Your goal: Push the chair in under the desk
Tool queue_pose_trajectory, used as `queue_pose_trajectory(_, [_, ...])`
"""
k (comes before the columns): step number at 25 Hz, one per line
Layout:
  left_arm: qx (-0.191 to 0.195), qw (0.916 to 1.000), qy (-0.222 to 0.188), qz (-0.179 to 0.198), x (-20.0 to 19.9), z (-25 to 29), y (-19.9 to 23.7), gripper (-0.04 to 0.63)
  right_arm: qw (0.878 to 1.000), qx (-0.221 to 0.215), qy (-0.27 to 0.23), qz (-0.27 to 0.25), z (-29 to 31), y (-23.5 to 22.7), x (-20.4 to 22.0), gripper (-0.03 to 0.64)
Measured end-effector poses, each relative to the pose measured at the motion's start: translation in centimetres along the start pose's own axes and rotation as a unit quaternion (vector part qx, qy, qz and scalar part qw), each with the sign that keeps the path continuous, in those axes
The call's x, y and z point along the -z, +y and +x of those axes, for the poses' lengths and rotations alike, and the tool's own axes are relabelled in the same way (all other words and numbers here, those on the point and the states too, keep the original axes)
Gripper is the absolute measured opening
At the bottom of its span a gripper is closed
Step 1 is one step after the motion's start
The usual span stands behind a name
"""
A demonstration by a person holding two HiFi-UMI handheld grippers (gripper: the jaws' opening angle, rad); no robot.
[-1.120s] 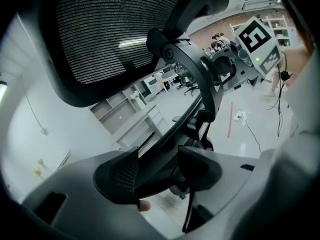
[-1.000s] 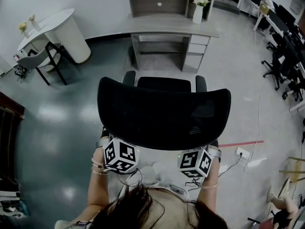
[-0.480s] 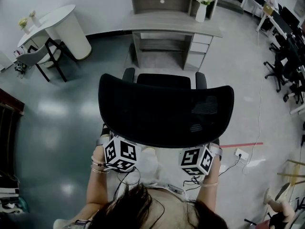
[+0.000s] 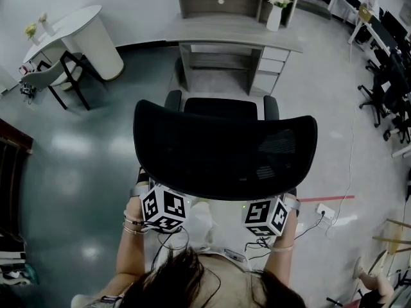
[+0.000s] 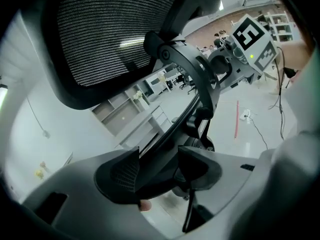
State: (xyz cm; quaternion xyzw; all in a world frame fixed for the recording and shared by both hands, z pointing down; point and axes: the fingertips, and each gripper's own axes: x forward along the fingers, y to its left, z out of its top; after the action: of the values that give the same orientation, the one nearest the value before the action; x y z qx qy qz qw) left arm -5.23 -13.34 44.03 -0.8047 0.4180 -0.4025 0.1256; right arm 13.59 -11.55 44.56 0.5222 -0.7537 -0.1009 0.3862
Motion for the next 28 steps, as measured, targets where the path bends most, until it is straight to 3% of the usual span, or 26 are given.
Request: queue_pose_trajectory(28, [0.001,0.9999,-0.015,0.007,-0.6,5.3,4.9,0.235,1.000,0.006,0.019,0.008,6.2,-2.6,-2.1,0.235])
